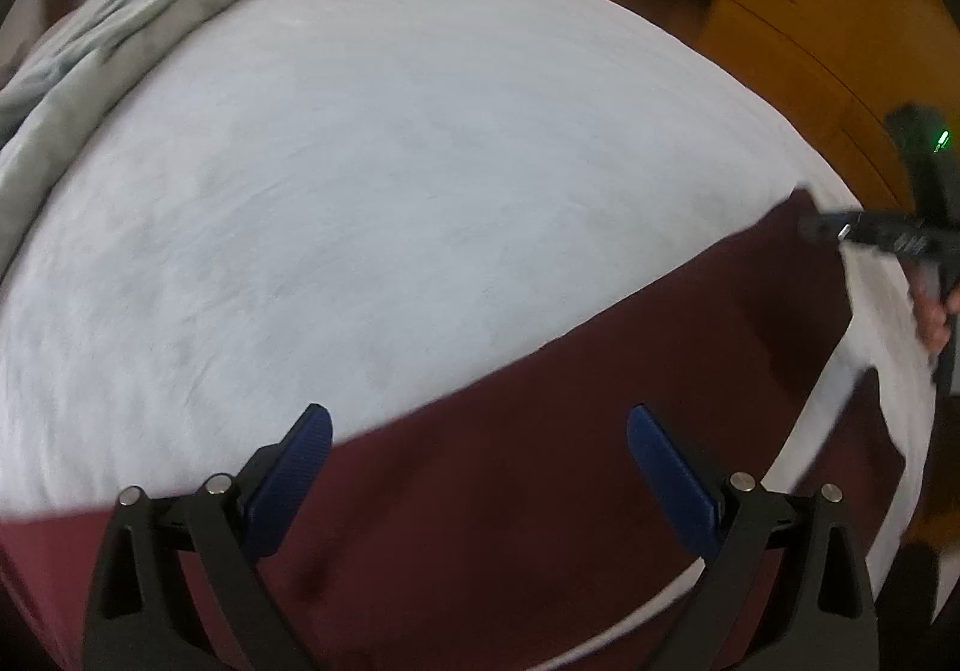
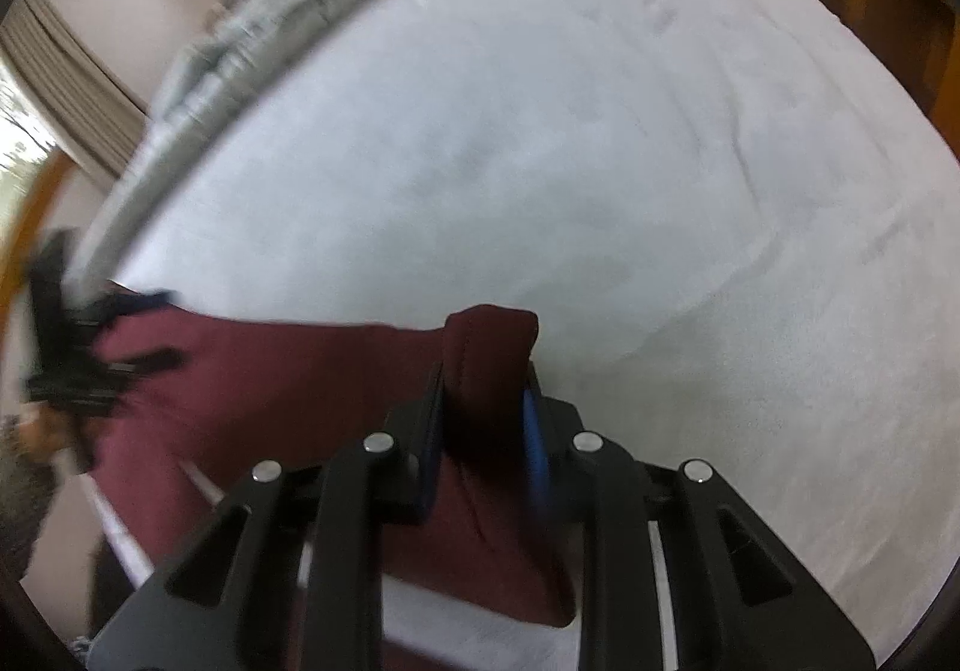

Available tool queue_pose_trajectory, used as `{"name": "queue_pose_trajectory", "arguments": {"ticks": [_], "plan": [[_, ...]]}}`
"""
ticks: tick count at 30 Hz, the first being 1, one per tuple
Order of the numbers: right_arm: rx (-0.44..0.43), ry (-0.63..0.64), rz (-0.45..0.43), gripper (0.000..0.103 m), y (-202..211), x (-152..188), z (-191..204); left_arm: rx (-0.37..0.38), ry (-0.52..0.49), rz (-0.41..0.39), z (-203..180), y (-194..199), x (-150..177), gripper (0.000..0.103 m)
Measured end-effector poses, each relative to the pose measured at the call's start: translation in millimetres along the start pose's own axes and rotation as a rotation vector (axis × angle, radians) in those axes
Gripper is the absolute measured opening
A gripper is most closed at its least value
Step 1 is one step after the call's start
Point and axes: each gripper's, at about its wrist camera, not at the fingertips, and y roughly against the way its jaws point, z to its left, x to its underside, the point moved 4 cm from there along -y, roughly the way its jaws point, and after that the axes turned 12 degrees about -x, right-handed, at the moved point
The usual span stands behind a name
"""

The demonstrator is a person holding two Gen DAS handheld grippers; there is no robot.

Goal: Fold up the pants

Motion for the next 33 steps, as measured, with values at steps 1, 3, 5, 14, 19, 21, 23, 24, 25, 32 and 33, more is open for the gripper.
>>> {"name": "queue_pose_trajectory", "arguments": {"ticks": [1, 3, 5, 14, 19, 21, 23, 24, 25, 32, 33], "plan": [[-0.034, -0.001, -0.019, 0.022, 8.4, -0.4, 2.4, 0.018, -0.025, 0.008, -1.4, -5.1, -2.1, 0.099], [-0.083, 0.014, -0.045, 0.022, 20.4, -1.6, 11.1, 0.075, -0.059, 0.024, -4.6, -15.2, -11.2, 0.099], [-0.107, 0.037, -0.057, 0.022, 29.3, -3.8, 17.6, 0.149, -0.079, 0.043, -7.9, -24.0, -19.3, 0.099], [-0.137, 0.108, -0.086, 0.022, 48.1, -17.5, 36.5, 0.436, -0.21, 0.166, -32.0, -40.7, -30.1, 0.099], [-0.161, 0.114, -0.119, 0.022, 62.4, -17.3, 39.8, 0.541, -0.207, 0.28, -29.5, -42.6, -14.3, 0.098], [-0.154, 0.116, -0.125, 0.022, 63.9, -18.0, 41.9, 0.538, -0.199, 0.292, -29.1, -37.7, -9.6, 0.069], [-0.152, 0.111, -0.132, 0.022, 66.4, -15.1, 41.7, 0.511, -0.2, 0.3, -25.9, -35.0, -8.8, 0.029], [-0.149, 0.105, -0.134, 0.022, 67.1, -13.7, 41.7, 0.497, -0.193, 0.291, -25.0, -30.4, -8.4, 0.024], [-0.142, 0.101, -0.135, 0.022, 67.2, -11.5, 41.6, 0.481, -0.177, 0.259, -25.6, -22.7, -11.2, 0.02], [-0.081, 0.101, -0.187, 0.022, 84.5, 20.9, 48.2, 0.243, -0.162, 0.0, -41.0, 70.3, 4.0, 0.015], [-0.056, 0.121, -0.189, 0.022, 87.3, 29.7, 51.8, 0.21, -0.182, -0.021, -59.2, 80.9, 9.3, 0.015]]}}
